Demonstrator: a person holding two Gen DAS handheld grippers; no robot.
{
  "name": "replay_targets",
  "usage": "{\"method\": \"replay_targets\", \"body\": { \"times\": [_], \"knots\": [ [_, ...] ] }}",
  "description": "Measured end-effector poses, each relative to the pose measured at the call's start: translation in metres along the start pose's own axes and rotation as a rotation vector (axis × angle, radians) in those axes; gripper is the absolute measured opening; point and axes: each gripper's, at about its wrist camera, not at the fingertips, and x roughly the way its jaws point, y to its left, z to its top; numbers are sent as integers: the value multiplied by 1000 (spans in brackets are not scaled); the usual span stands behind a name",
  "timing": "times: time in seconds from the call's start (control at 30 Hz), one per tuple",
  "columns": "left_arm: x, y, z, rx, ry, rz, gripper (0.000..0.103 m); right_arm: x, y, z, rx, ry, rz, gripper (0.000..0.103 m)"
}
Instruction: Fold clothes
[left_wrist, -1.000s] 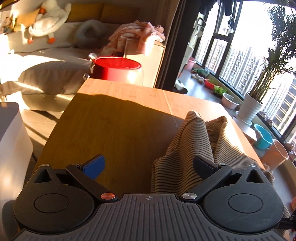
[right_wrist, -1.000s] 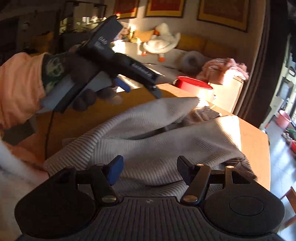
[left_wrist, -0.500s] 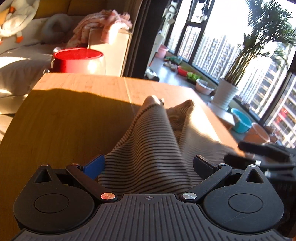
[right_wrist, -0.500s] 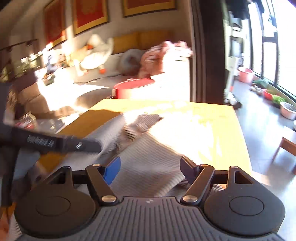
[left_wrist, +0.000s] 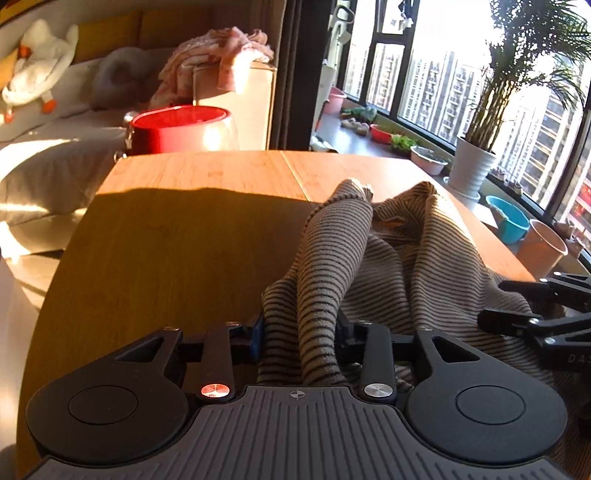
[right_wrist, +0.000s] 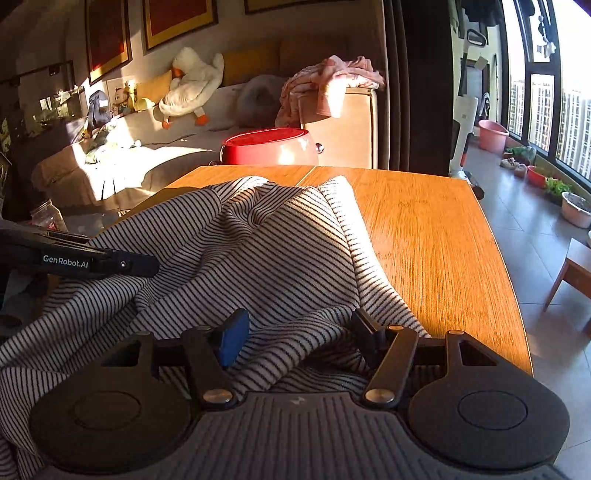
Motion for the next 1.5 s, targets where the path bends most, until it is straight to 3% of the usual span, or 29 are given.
{"method": "replay_targets", "body": {
  "times": [0.1,0.23,0.4,0.5,0.57,0.6,0.63,0.7,0.8,0.87,0.93,1.03,1.07,1.1,1.13,1.17,1.27,1.37,1.4,1.43,1.5],
  "knots": [
    [3,16,10,-44,-31,71,37,-7,6,5,-50,-28,-32,61],
    [-10,28,21,-70,-66,75,39,-21,27,19,-216,-68,-80,58],
    [-13,21,31,-74,-78,33,42,7,16,66,-72,-85,-147,59],
    [0,15,29,-72,-51,13,42,50,23,80,-13,-19,-191,72],
    [10,14,25,-74,-28,17,42,78,30,74,-63,32,-241,69],
    [15,14,23,-75,-16,22,42,84,27,72,-79,41,-242,40],
    [18,16,20,-78,-4,26,42,89,23,69,-95,50,-241,28],
    [22,21,15,-81,12,31,45,86,14,72,-105,25,-252,12],
    [27,25,10,-84,25,39,50,53,-7,104,-117,-125,-352,0],
    [27,26,8,-86,19,36,51,54,-22,115,-135,-142,-437,0],
    [27,27,7,-87,15,35,52,56,-40,117,-103,-122,-429,0],
    [26,28,7,-90,13,33,53,44,-36,104,-123,-109,-218,5],
    [26,28,7,-92,13,32,54,36,-24,96,-171,-93,-136,13],
    [26,29,7,-95,12,29,54,28,-12,87,-219,-77,-55,28],
    [26,30,7,-100,11,24,54,18,1,78,-276,-63,8,35],
    [26,31,7,-106,9,19,54,8,10,69,-333,-51,40,43],
    [26,32,8,-116,4,7,52,-25,39,40,-503,-18,135,50],
    [27,29,7,-120,-2,-9,44,-28,41,33,-508,8,13,51],
    [27,28,6,-120,-4,-10,44,-27,34,37,-451,-3,-33,51],
    [28,26,6,-118,-6,-9,43,-22,22,47,-329,-8,-71,51],
    [28,25,5,-112,-12,-2,43,-14,4,60,-94,6,-54,51]
  ]
}}
